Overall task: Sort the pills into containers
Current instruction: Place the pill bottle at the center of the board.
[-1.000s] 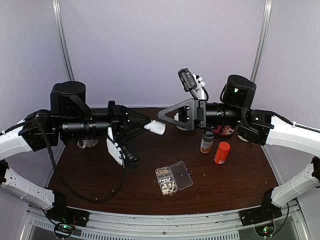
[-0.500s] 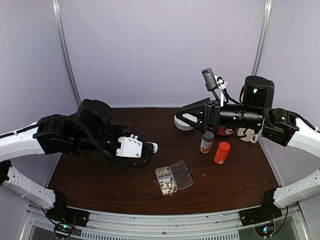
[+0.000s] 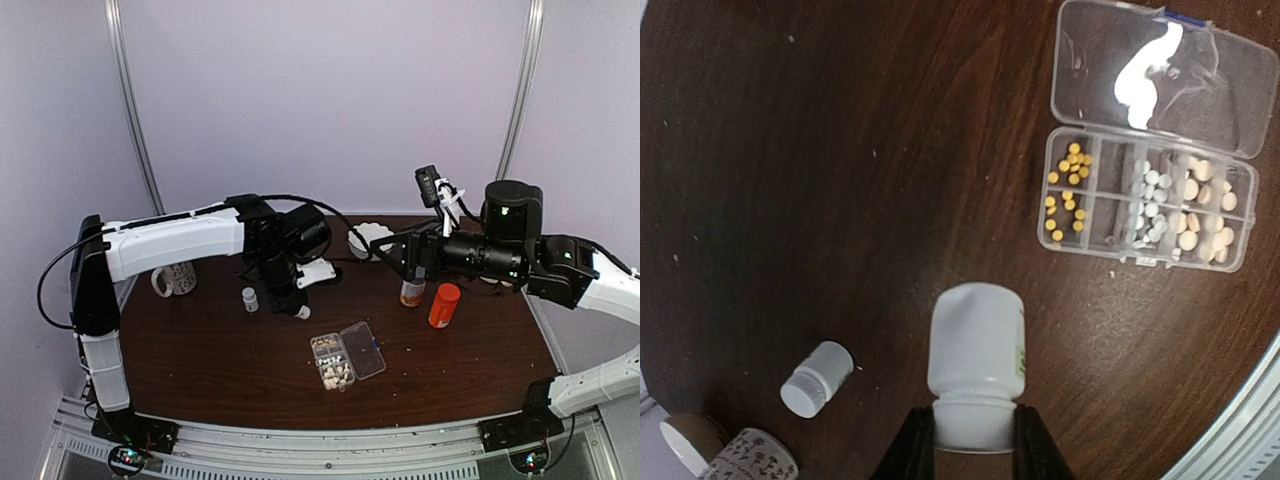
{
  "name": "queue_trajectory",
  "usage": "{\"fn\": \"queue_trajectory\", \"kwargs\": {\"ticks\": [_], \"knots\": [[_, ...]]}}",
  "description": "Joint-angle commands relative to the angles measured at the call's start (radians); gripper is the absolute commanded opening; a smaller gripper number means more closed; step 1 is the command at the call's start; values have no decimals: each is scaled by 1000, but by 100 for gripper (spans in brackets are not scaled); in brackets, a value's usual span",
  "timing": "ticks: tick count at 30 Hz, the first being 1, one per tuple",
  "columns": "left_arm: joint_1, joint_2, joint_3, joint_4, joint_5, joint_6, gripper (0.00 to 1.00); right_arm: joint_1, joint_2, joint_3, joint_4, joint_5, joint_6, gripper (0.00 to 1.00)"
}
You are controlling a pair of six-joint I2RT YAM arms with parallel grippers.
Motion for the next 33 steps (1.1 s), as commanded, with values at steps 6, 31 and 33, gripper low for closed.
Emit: {"fn": "queue_trajectory", "kwargs": {"ticks": [6, 31, 33], "knots": [[137, 191, 204, -213, 114, -150, 0, -4, -132, -134, 41, 246, -1, 84], [317, 481, 477, -356, 141, -257, 41, -4, -171, -195, 74, 254, -2, 84], [317, 480, 490, -360, 141, -256, 51, -4, -172, -198, 74, 256, -3, 84]]}}
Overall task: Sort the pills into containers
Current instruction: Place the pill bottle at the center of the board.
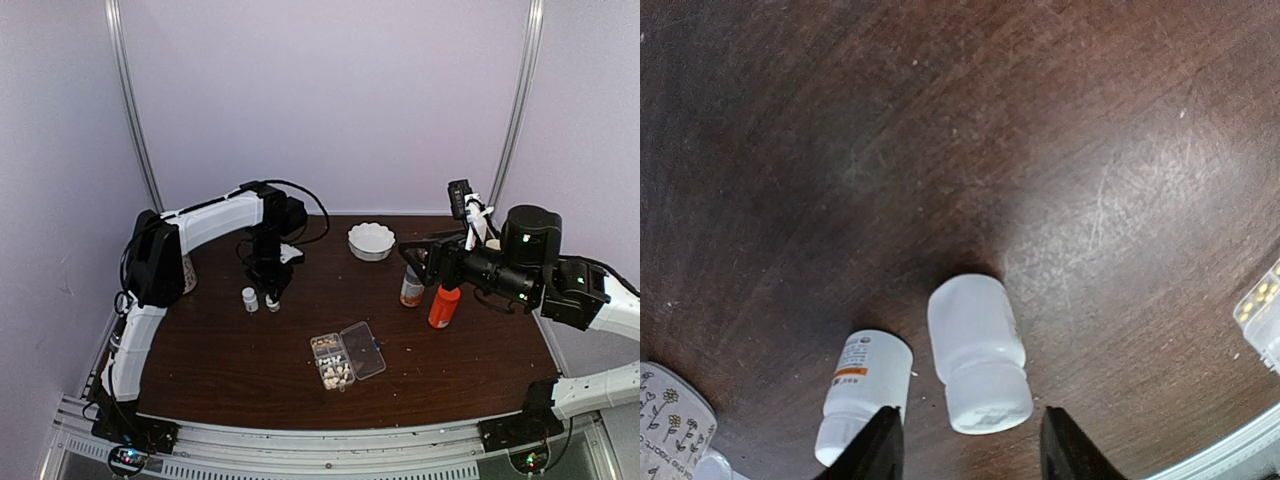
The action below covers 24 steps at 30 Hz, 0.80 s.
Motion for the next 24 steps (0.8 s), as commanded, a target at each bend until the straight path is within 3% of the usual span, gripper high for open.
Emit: {"fn": "queue_trajectory", "kwargs": {"ticks": [1, 4, 9, 14, 17, 21, 24], "knots": [[-1, 15, 53, -27, 14, -2, 57, -4, -6, -13, 26, 16, -4, 84], [-1, 7, 74, -27, 15, 2, 70, -4, -5, -12, 15, 18, -6, 84], [-1, -48, 91, 4, 15, -5, 70, -4, -18, -19, 4, 36, -26, 85], [-1, -189, 14, 116, 15, -43, 69, -5, -39, -34, -11, 53, -56, 83], [-1, -315, -102, 224, 59, -87, 66, -5, 12, -6, -80, -1, -41, 81], [-19, -529, -394, 428, 136, -166, 56, -5, 105, -16, -133, -94, 44, 76], [-63, -691, -589, 550, 180, -228, 54, -5, 137, -79, -111, -112, 95, 72]]}}
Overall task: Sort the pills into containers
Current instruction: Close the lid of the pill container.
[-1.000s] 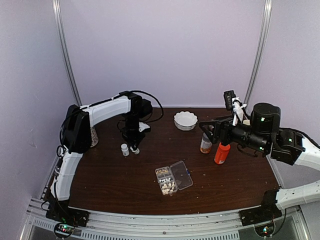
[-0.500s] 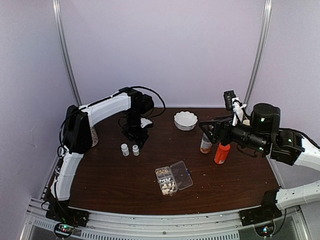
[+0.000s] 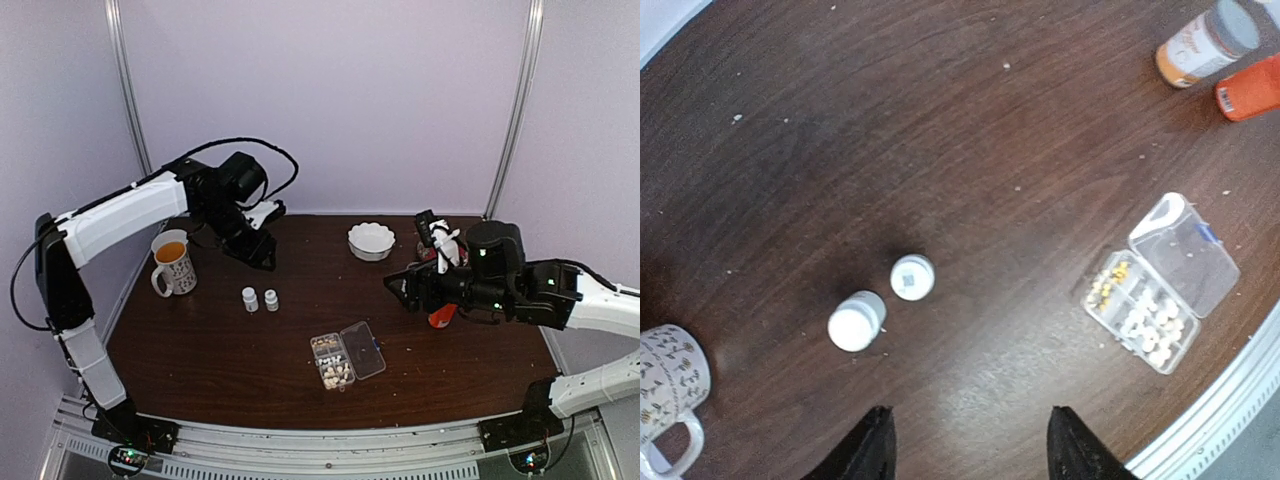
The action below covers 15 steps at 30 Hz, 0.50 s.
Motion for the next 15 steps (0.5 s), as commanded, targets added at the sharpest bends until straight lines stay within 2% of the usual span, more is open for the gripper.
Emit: {"fn": "queue_trajectory", "kwargs": {"ticks": [1, 7, 9, 12, 15], "knots": [[-68, -196, -244, 247, 92, -125, 54, -4, 40, -78, -32, -58, 95, 72], [-157, -354, -541, 438, 109, -283, 54, -5, 98, -161, -15, -46, 142, 71], [-193, -373, -610, 535, 122, -342, 53, -4, 129, -182, -16, -47, 158, 64], [-251, -365, -686, 687, 132, -413, 49, -4, 167, -242, 16, -64, 186, 47], [-282, -332, -732, 784, 126, -466, 42, -4, 186, -290, 52, -67, 212, 41]]}}
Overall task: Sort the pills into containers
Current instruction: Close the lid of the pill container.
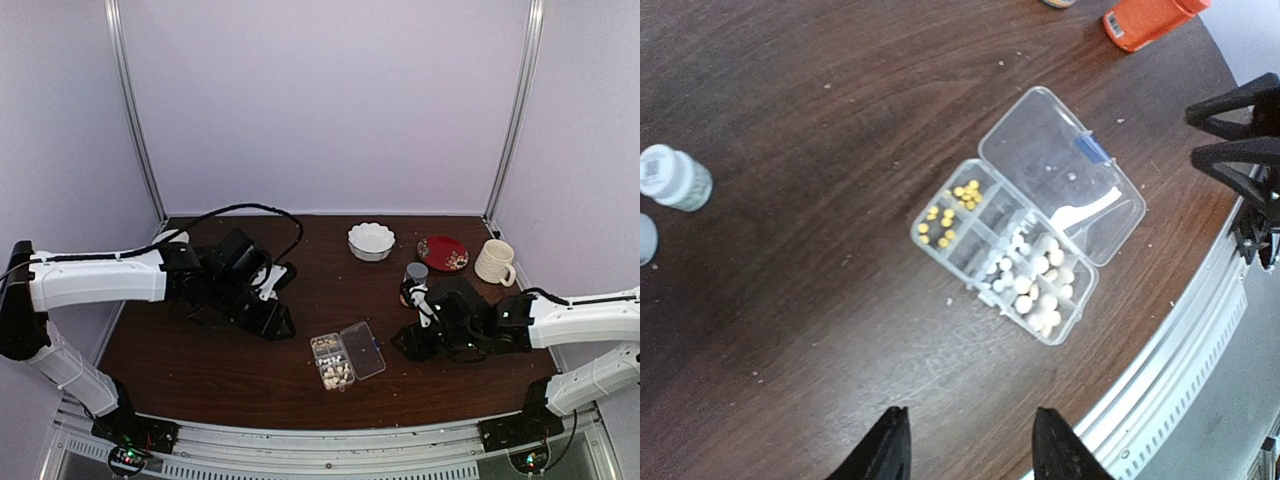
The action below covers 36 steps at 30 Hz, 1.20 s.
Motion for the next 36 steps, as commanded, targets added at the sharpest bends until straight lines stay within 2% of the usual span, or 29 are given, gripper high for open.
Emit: {"fn": "queue_trajectory", "kwargs": {"ticks": [1, 3, 6, 8, 9, 11, 15, 24, 36], "knots": [[-36, 34, -50, 267, 23, -134, 41, -4, 26, -65, 54, -13, 58, 37], [-40, 61, -75, 314, 38, -171, 38, -4, 51, -75, 72, -13, 63, 34], [-50, 91, -105, 363, 34, -203, 30, -4, 116, -63, 82, -19, 62, 18], [-50, 114, -113, 361, 26, -205, 6, -4, 157, -52, 92, -21, 61, 8], [-50, 129, -115, 356, 22, -204, 0, -4, 180, -50, 108, -26, 60, 5], [-52, 154, -124, 362, 26, -207, 0, -4, 209, -52, 135, -30, 62, 0], [-57, 210, -139, 394, 48, -223, 0, -4, 253, -58, 176, -30, 60, 0], [-66, 322, -98, 394, 117, -239, 0, -4, 299, -46, 257, -135, 64, 0], [-69, 350, -89, 425, 137, -237, 0, -2, 320, 3, 284, -227, 43, 0]]}}
